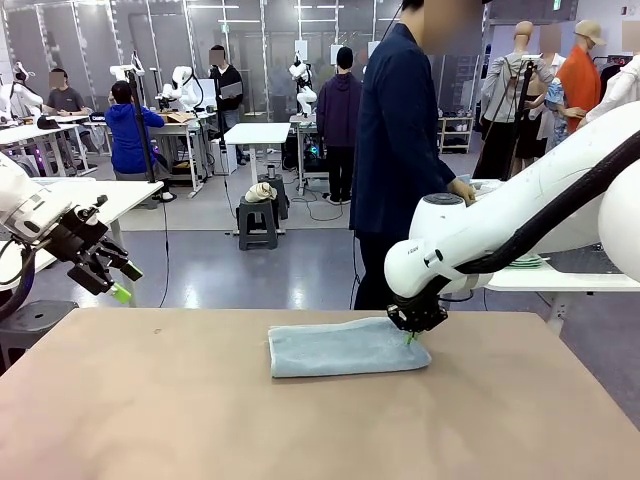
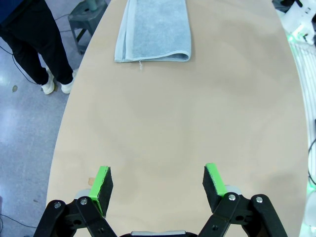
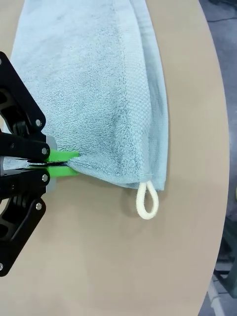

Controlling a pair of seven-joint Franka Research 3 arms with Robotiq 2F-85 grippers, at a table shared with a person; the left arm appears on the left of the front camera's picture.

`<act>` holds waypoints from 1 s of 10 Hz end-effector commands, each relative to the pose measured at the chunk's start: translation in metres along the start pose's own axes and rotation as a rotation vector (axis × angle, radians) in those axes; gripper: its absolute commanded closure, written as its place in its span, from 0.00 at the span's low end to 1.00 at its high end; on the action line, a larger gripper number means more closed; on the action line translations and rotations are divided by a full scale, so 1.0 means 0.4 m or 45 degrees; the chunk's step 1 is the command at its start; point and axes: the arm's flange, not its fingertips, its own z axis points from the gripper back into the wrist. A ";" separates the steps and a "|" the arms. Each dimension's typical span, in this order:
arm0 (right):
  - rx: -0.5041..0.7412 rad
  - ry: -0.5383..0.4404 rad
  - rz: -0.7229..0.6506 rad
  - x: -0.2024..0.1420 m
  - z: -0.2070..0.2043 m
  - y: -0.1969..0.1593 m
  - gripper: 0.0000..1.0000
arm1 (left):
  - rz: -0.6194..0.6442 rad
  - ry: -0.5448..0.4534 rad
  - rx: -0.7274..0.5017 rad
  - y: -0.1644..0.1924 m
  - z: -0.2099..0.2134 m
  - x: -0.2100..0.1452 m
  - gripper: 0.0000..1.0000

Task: Fold the towels and place them in the basket.
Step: When a person lays out a Towel with hook on the table, fold it in half twice.

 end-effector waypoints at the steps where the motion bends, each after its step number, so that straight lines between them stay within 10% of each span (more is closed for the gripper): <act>1: -0.035 -0.010 0.033 -0.025 0.026 -0.003 1.00 | -0.006 0.012 0.004 0.001 0.003 0.003 0.07; 5: -0.048 -0.100 0.097 -0.013 0.174 0.082 1.00 | -0.006 0.012 0.004 0.001 0.003 0.003 0.07; 10: -0.169 -0.086 0.158 -0.097 0.311 0.400 1.00 | -0.006 0.012 0.004 0.001 0.003 0.003 0.07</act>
